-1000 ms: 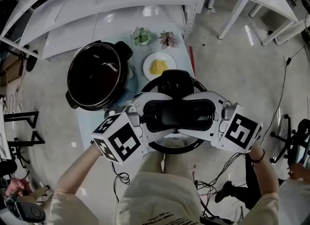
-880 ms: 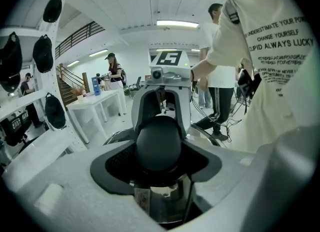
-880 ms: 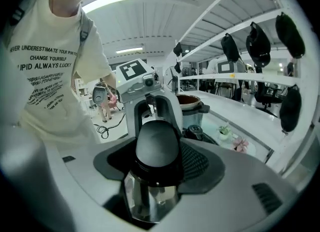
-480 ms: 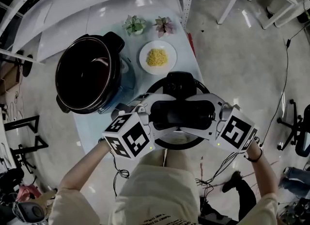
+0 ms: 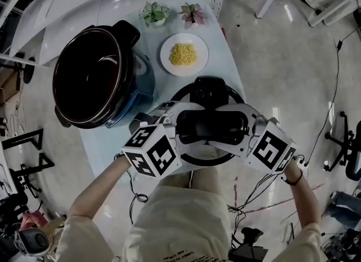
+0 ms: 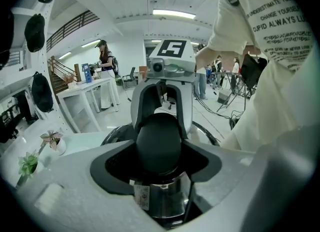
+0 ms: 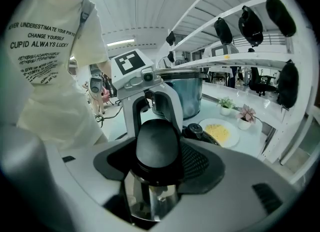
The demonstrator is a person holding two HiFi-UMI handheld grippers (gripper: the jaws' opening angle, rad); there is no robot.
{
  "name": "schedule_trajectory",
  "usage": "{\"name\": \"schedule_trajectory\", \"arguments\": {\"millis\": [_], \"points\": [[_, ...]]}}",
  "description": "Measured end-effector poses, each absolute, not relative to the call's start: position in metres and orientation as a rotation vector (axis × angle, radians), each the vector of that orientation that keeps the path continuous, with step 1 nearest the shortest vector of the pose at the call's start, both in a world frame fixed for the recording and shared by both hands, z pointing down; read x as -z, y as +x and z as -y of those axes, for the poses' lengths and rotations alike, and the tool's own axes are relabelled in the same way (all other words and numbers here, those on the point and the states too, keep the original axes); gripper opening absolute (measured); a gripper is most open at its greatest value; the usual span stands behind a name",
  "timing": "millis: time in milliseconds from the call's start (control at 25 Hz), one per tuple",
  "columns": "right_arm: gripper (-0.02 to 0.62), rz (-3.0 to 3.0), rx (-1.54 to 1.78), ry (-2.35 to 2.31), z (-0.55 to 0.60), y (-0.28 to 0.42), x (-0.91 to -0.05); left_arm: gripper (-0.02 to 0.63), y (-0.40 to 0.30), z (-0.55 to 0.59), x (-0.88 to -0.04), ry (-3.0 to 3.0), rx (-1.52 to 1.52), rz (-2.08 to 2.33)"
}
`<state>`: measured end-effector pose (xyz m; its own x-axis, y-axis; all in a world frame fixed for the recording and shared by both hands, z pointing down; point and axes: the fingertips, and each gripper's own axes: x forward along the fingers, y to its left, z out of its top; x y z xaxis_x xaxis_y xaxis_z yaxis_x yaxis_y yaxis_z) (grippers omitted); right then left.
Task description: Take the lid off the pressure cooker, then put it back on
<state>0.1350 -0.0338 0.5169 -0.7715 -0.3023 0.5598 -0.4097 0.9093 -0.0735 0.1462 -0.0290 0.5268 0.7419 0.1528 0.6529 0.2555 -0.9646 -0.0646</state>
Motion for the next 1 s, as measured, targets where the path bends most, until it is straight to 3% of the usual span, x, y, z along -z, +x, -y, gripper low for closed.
{"name": "schedule_trajectory", "arguments": {"millis": [1000], "points": [[0.273, 2.443, -0.212, 0.504, 0.029, 0.141, -0.551, 0.287, 0.151, 0.024, -0.559, -2.726, 1.088, 0.269]]}}
